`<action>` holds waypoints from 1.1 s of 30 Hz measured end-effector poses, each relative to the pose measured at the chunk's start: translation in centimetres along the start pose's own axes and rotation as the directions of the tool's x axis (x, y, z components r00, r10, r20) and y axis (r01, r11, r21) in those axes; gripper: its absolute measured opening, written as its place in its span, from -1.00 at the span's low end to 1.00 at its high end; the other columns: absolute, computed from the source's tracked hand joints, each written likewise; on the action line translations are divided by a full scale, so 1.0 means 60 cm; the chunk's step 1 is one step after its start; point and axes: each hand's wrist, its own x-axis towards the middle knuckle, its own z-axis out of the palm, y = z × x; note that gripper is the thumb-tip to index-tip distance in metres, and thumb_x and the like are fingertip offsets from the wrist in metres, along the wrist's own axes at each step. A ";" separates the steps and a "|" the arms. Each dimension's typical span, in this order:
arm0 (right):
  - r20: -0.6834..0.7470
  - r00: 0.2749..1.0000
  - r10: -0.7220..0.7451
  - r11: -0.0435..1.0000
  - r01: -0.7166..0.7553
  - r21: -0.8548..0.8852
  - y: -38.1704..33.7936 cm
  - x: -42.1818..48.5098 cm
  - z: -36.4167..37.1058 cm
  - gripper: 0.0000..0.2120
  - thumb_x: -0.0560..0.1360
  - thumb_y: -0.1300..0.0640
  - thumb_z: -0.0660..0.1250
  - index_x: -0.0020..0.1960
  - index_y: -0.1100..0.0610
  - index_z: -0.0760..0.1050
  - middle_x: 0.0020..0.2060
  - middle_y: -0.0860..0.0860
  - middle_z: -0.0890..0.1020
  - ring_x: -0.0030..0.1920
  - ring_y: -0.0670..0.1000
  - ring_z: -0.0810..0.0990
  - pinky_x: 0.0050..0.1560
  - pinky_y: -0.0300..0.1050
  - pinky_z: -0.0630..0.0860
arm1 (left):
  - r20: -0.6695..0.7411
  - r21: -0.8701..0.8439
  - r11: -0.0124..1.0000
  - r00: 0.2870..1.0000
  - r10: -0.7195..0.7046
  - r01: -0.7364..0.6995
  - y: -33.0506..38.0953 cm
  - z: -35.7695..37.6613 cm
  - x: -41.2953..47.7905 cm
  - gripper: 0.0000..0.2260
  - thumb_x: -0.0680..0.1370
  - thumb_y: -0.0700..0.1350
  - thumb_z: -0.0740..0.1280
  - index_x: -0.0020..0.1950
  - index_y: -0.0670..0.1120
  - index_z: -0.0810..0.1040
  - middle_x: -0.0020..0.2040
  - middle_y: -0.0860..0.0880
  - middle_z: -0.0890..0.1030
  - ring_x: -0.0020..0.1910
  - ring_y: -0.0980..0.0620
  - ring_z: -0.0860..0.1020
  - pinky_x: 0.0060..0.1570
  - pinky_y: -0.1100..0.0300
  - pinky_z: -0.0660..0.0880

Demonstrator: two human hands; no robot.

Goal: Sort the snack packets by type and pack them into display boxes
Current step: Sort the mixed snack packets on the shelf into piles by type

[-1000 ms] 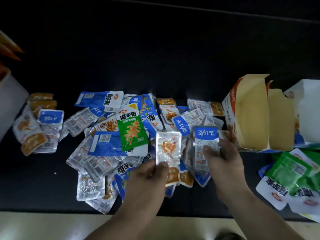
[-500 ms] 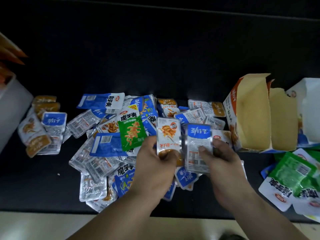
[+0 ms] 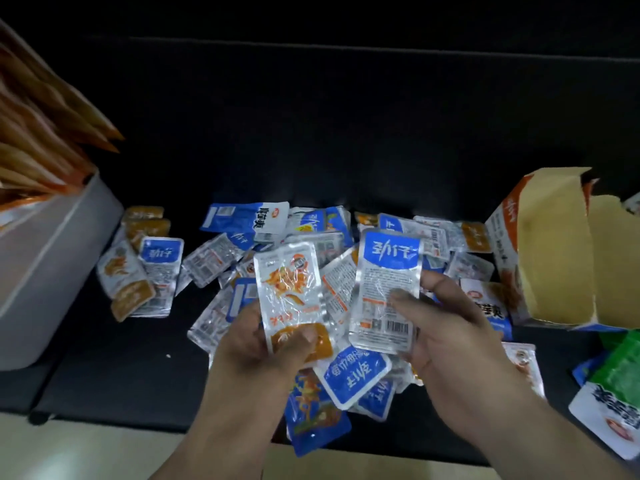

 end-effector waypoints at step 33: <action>0.142 0.981 -0.133 0.896 0.180 -0.405 0.068 0.035 0.089 -0.27 0.47 0.16 0.56 0.40 -0.44 0.34 0.26 0.02 0.67 0.23 0.12 0.68 0.23 0.36 0.57 | -0.036 -0.310 0.938 0.984 -0.175 0.155 -0.008 -0.073 0.032 -0.84 0.69 -0.13 0.29 0.14 -0.07 0.67 -0.04 -0.14 0.76 -0.10 -0.20 0.75 -0.09 -0.10 0.66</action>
